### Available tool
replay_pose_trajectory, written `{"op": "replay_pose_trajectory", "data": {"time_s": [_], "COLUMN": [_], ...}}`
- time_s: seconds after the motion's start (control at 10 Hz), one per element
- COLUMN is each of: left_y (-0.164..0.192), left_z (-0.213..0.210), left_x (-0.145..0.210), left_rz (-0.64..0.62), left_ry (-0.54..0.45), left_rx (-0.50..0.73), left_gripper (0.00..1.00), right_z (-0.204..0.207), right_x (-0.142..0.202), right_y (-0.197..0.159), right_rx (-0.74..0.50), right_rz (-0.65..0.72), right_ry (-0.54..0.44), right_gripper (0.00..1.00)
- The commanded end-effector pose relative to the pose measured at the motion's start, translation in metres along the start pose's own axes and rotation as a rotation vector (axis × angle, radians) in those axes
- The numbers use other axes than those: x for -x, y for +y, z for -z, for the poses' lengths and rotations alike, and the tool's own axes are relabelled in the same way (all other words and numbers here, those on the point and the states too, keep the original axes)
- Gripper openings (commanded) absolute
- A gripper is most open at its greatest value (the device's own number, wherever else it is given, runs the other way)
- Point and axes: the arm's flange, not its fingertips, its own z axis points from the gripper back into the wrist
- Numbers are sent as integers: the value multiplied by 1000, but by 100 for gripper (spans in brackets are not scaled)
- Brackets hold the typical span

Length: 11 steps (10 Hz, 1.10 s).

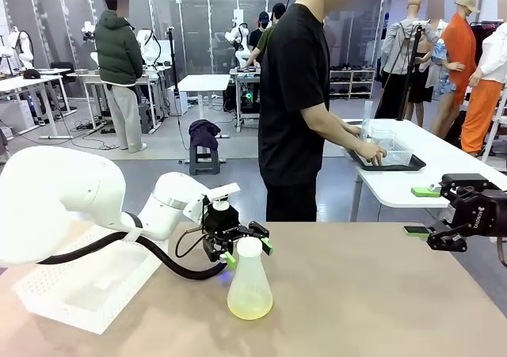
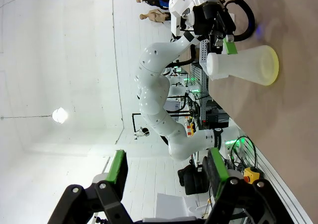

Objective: Prepare the solutions needed for the experiment.
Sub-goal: When the human places the Big flask in the center of the table, pick up the Big flask and place it in the left Organizing basket.

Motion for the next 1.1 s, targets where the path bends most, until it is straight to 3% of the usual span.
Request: {"op": "replay_pose_trajectory", "data": {"time_s": [0.0,0.6,1.0], "left_y": [-5,-8,2], "left_z": [4,29,43], "left_x": [-2,1,2], "left_rz": [-39,-11,-35], "left_ry": [19,-52,-9], "left_rx": [59,124,124], "left_gripper": [100,100,100], "right_z": [0,0,0], "right_x": [0,0,0], "right_y": [2,2,2], "right_rx": [0,0,0], "right_rz": [-7,-7,-7], "right_ry": [-1,-1,-1], "right_gripper": [81,81,81]}}
